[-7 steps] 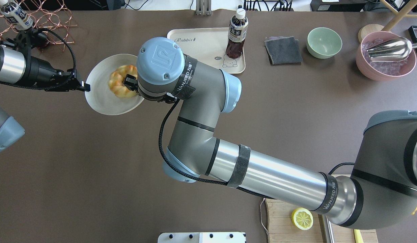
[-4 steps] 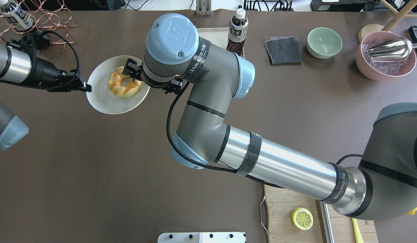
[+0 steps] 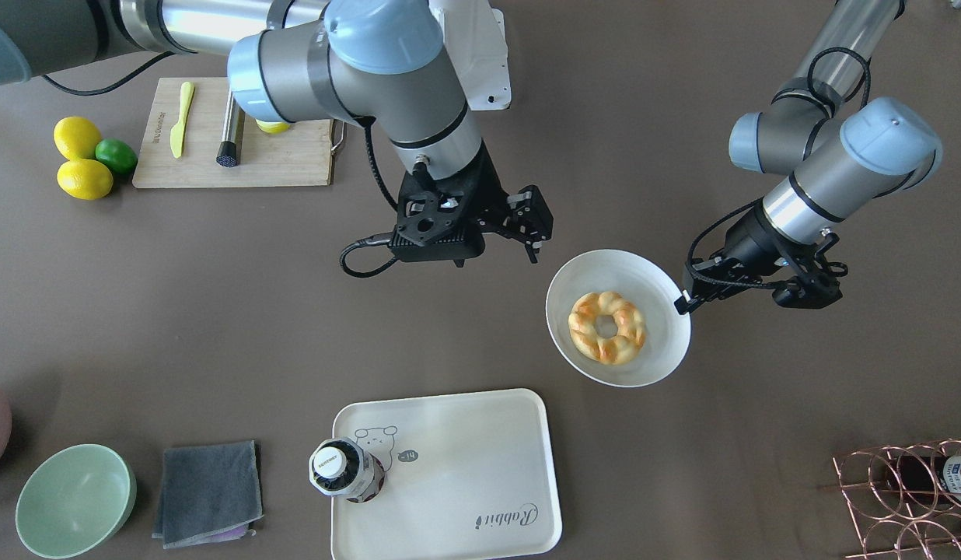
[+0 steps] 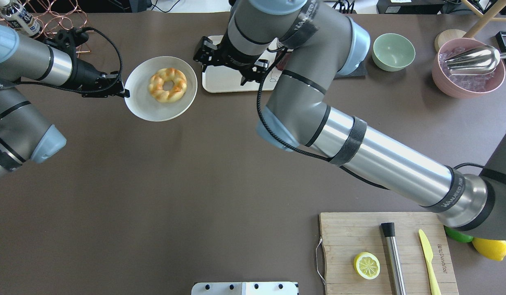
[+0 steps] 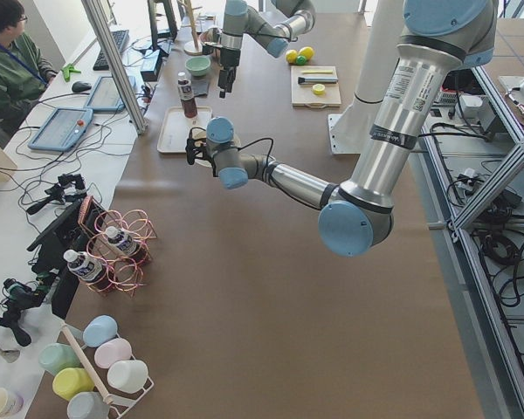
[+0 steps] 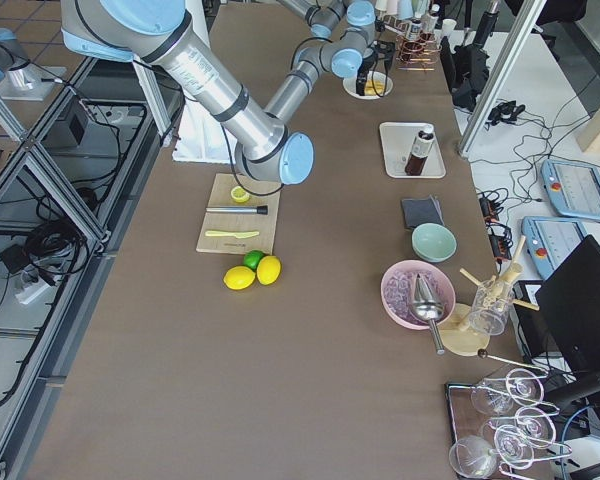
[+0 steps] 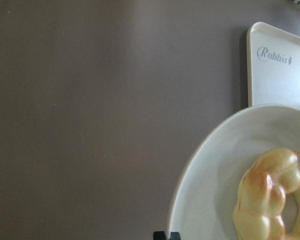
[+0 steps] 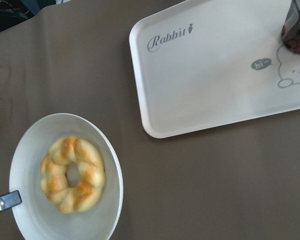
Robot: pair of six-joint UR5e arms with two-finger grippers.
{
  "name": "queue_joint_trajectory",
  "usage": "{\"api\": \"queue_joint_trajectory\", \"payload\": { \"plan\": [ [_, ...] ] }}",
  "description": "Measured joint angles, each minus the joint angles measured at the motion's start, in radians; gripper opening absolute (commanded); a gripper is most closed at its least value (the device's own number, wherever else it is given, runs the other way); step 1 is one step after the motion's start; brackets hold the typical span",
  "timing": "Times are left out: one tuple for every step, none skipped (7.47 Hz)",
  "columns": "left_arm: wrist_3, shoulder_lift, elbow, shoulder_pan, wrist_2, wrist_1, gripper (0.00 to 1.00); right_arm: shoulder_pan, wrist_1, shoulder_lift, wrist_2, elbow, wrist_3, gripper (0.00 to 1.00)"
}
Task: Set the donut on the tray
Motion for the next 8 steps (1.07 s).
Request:
{"api": "queue_joint_trajectory", "payload": {
  "plan": [
    [0.000, -0.075, 0.073, 0.002, 0.023, 0.024, 0.00, 0.060, -0.001, -0.063, 0.066, 0.016, -0.112, 1.00],
    [-0.001, -0.156, 0.144, 0.003, 0.063, 0.059, 0.00, 0.130, -0.001, -0.131, 0.133, 0.024, -0.238, 1.00],
    [-0.004, -0.227, 0.202, 0.003, 0.106, 0.116, 0.00, 0.194, 0.000, -0.202, 0.186, 0.032, -0.360, 1.00],
    [-0.013, -0.295, 0.258, 0.002, 0.138, 0.165, 0.00, 0.257, 0.001, -0.281, 0.235, 0.048, -0.484, 1.00],
    [-0.055, -0.366, 0.330, 0.005, 0.167, 0.189, 0.00, 0.315, 0.002, -0.362, 0.281, 0.079, -0.588, 1.00],
    [-0.094, -0.442, 0.415, 0.017, 0.204, 0.198, 0.00, 0.368, 0.002, -0.434, 0.317, 0.108, -0.676, 1.00],
    [-0.120, -0.502, 0.492, 0.035, 0.245, 0.200, 0.00, 0.413, 0.001, -0.496, 0.338, 0.124, -0.764, 1.00],
    [-0.141, -0.544, 0.547, 0.053, 0.284, 0.199, 0.00, 0.455, 0.000, -0.555, 0.348, 0.131, -0.860, 1.00]
  ]
}}
